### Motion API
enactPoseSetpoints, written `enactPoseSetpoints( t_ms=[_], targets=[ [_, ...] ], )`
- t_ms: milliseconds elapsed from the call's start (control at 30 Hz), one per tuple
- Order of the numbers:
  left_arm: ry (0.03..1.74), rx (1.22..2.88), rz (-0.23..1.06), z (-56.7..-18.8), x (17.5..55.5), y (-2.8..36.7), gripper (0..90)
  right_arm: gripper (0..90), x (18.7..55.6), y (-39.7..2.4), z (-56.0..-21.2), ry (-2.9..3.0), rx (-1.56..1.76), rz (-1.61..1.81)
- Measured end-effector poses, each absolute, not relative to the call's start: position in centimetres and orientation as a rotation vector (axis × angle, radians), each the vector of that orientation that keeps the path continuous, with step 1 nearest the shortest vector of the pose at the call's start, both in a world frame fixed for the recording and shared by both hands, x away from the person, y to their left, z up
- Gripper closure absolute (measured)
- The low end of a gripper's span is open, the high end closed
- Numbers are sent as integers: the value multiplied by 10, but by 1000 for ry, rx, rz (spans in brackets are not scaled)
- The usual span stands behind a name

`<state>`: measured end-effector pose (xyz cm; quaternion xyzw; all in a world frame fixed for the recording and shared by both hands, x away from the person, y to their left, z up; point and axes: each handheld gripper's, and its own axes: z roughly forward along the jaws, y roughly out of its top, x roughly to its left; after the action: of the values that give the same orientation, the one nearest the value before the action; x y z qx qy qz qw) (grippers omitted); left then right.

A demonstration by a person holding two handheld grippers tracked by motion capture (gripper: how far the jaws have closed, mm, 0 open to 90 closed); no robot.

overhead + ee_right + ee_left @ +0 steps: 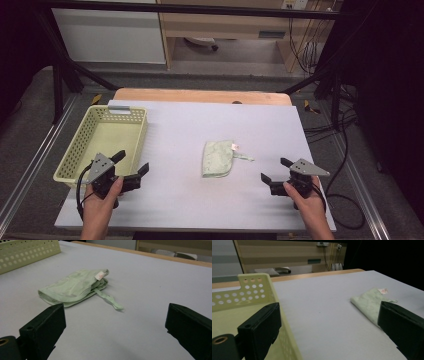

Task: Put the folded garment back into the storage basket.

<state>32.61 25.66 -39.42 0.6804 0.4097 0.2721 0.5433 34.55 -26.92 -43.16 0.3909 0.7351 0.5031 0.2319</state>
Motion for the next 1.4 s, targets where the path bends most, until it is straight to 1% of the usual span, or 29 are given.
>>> enactPoseSetpoints(
  t_ms=[267, 367, 433, 633, 967, 1000, 1067, 1133, 1233, 1267, 1333, 1367, 1400],
  targets=[
    [944, 1625, 644, -394, 324, 250, 53, 53, 345, -264, -434, 2058, 1051, 1348],
    [925, 1647, 618, -396, 324, 244, 54, 53, 345, -259, -433, 2062, 1027, 1324],
    [899, 1704, 574, -398, 321, 234, 54, 53, 344, -257, -432, 2058, 1023, 1331],
    [858, 1766, 548, -402, 323, 215, 62, 47, 343, -253, -435, 2099, 1009, 1306],
    [847, 1822, 502, -411, 334, 183, 72, 42, 344, -251, -436, 2104, 1031, 1286],
    [842, 1858, 502, -414, 336, 174, 72, 41, 344, -251, -436, 2104, 1035, 1286],
    [840, 1872, 495, -416, 337, 170, 74, 40, 344, -250, -436, 2108, 1043, 1290],
    [811, 1930, 472, -421, 341, 156, 93, 40, 345, -249, -437, 2118, 1036, 1283],
    [790, 1974, 450, -424, 345, 145, 125, 41, 345, -249, -438, 2125, 1039, 1276],
    [769, 2018, 425, -429, 349, 133, 133, 41, 345, -248, -438, 2124, 1044, 1276],
    [760, 2043, 417, -431, 352, 127, 160, 41, 344, -247, -437, 2123, 1043, 1281],
    [754, 2060, 412, -433, 354, 121, 182, 41, 344, -246, -437, 2125, 1040, 1280],
    [753, 2063, 401, -435, 357, 116, 237, 43, 344, -246, -437, 2125, 1035, 1276]
  ],
)
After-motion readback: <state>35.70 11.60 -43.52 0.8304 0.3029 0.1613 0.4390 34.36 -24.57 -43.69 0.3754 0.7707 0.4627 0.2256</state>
